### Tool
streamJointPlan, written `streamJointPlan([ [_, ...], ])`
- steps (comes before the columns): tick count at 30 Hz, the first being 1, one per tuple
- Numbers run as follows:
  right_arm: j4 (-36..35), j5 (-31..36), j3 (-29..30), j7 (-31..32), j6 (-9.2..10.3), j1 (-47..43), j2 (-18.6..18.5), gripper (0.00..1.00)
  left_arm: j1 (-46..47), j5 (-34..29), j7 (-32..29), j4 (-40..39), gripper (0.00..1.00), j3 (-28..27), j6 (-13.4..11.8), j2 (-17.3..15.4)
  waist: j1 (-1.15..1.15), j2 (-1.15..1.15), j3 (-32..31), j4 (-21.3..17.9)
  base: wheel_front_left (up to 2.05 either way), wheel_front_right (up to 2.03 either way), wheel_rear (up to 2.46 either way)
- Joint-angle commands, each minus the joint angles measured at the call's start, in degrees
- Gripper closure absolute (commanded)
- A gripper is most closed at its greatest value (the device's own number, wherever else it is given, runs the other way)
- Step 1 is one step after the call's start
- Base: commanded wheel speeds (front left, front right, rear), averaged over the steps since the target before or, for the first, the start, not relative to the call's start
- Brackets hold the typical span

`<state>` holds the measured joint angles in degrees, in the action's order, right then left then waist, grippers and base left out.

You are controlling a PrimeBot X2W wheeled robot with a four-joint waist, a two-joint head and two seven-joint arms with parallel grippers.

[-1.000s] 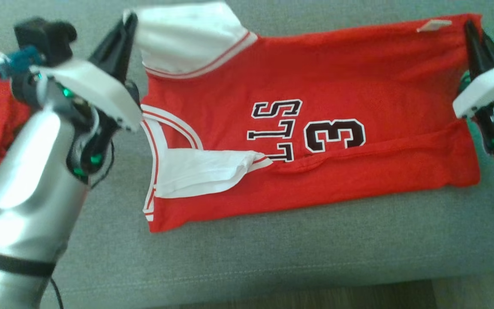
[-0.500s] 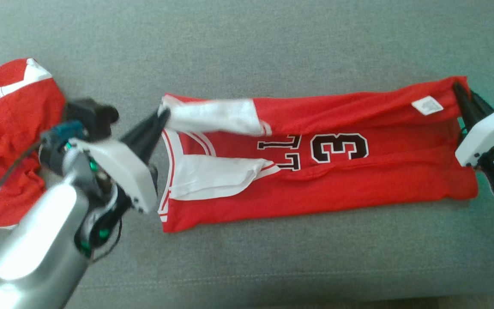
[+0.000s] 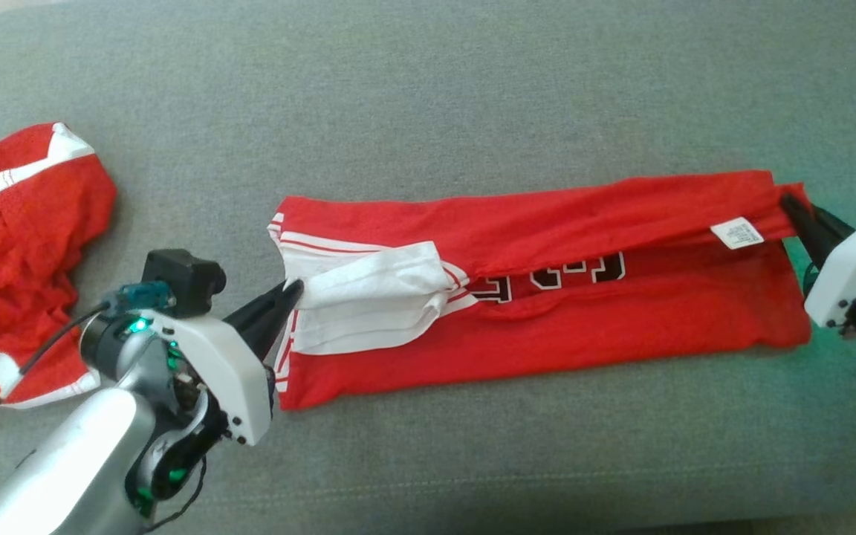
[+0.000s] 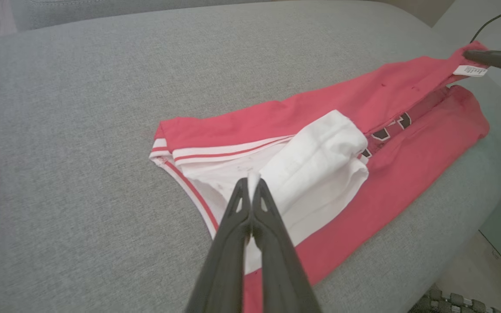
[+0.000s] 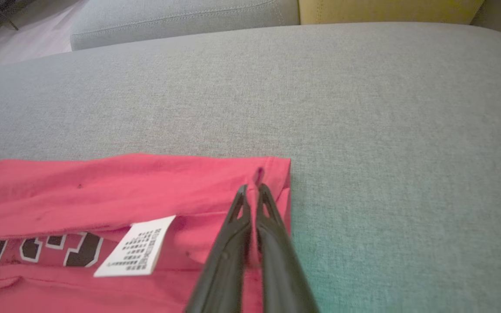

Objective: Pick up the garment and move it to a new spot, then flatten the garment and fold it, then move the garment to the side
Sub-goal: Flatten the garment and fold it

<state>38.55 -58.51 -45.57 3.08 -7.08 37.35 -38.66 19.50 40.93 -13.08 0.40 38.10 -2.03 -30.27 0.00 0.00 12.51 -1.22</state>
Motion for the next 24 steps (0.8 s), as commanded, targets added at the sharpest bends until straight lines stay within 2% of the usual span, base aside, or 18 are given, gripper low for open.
streamJointPlan([
  [1,-1.77,-0.54,-0.23,0.66,-0.41,-1.50,-2.60,1.00,1.79,0.33,-0.17,-1.94,1.00,-2.64,-0.35,-2.42,0.00,0.00,-0.11,-0.11,0.00,0.00,0.00],
  [8,-5.39,-0.74,-1.16,4.41,-0.41,-3.70,-5.14,1.00,1.12,1.28,-1.44,-1.73,1.00,-2.12,-0.40,-2.60,0.00,0.00,-0.70,-0.19,0.00,0.00,0.00],
  [14,-6.81,-2.21,-0.82,6.85,-0.41,-5.47,-5.68,1.00,-0.28,1.45,-1.28,-0.67,1.00,-1.26,-0.32,-2.44,0.00,0.00,-1.52,-0.40,0.00,0.00,0.00],
  [15,-7.09,-2.40,-0.77,7.27,-0.41,-5.94,-5.73,0.57,-0.63,1.46,-1.24,-0.55,1.00,-1.02,-0.33,-2.36,0.00,0.00,-1.67,-0.40,0.00,0.00,0.00],
  [16,-7.35,-2.62,-0.65,7.58,-0.41,-6.42,-5.78,0.00,-0.94,1.42,-1.17,-0.47,1.00,-0.82,-0.39,-2.28,0.00,0.00,-1.78,-0.40,0.00,0.00,0.00],
  [17,-7.52,-2.86,-0.44,7.84,-0.41,-6.88,-5.82,0.00,-1.25,1.40,-1.09,-0.34,0.83,-0.66,-0.48,-2.22,0.00,0.00,-1.90,-0.41,0.00,0.00,0.00],
  [18,-7.71,-3.03,-0.05,8.27,-0.41,-7.70,-5.93,0.00,-1.84,1.44,-0.94,-0.01,0.00,-0.49,-0.75,-2.15,0.00,0.00,-2.19,-0.48,0.00,0.00,0.00],
  [24,-8.06,-4.06,2.66,7.83,-0.41,-9.04,-5.55,0.00,-3.11,2.01,1.52,0.21,0.00,-1.91,-2.18,-1.72,0.00,0.00,-2.90,-0.70,0.00,0.00,0.00],
])
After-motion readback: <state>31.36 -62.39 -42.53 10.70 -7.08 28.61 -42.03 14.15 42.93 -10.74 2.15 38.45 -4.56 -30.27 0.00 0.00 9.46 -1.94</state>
